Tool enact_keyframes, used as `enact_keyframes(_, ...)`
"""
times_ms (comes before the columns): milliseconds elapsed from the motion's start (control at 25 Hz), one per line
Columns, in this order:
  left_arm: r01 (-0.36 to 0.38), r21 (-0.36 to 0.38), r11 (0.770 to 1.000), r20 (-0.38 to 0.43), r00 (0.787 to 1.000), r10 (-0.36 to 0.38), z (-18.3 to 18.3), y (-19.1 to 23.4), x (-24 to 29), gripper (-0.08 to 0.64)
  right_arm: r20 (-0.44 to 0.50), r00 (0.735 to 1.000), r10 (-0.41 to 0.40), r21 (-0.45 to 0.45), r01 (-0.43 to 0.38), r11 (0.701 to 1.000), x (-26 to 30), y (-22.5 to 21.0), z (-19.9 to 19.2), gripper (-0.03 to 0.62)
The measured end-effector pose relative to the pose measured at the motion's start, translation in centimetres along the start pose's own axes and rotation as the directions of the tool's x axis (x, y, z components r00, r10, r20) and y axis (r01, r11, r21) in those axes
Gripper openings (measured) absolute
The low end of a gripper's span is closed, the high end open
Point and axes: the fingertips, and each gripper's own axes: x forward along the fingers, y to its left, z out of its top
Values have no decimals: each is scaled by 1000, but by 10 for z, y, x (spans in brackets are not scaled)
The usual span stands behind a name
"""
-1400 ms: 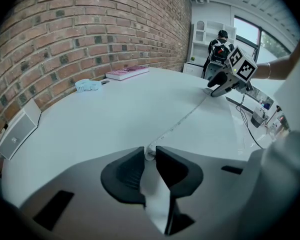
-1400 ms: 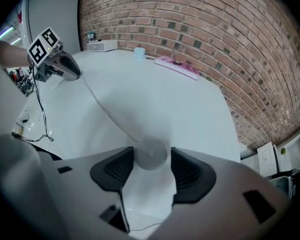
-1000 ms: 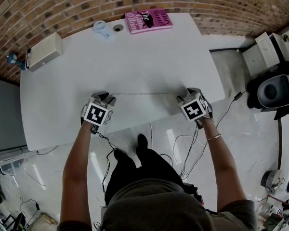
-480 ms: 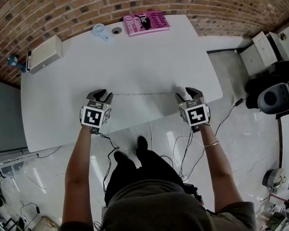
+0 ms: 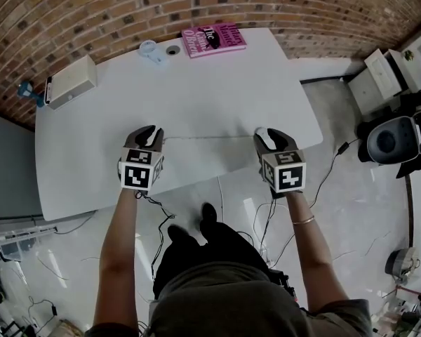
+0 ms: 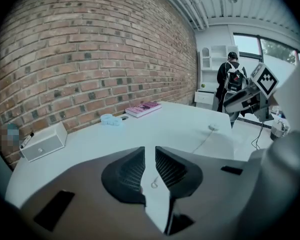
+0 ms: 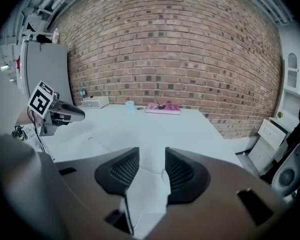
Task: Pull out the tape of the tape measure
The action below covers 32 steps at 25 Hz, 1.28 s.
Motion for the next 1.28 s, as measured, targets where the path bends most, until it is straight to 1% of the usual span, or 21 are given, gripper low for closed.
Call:
enact_keyframes(200,-25,-13,1000,61,998,26,12,-1,-15,66,73,997,-18,1,18,1000,-15,11,15,152)
enact_keyframes(400,-30,-38,999,109,994,34,19,-7,-30,58,141,990,-28,10,27,1000,-30,22,29,123)
enact_keyframes(680,-43,-76,996,183,982,57,31,-12,-49,52,216,976,-39,47,29,998,-46,34,41,91)
enact_keyframes(800,-43,-88,995,205,977,61,35,-15,-55,51,245,968,-48,69,32,997,-53,37,44,63)
enact_keyframes(960,-43,-108,993,227,972,67,38,-18,-63,49,267,962,-51,94,27,995,-60,41,44,38)
enact_keyframes(1160,-45,-152,987,259,962,83,40,-20,-74,48,282,958,-56,89,32,996,-66,45,44,6)
enact_keyframes(1280,-44,-161,986,271,959,87,39,-22,-80,46,290,955,-58,102,29,994,-69,46,42,5)
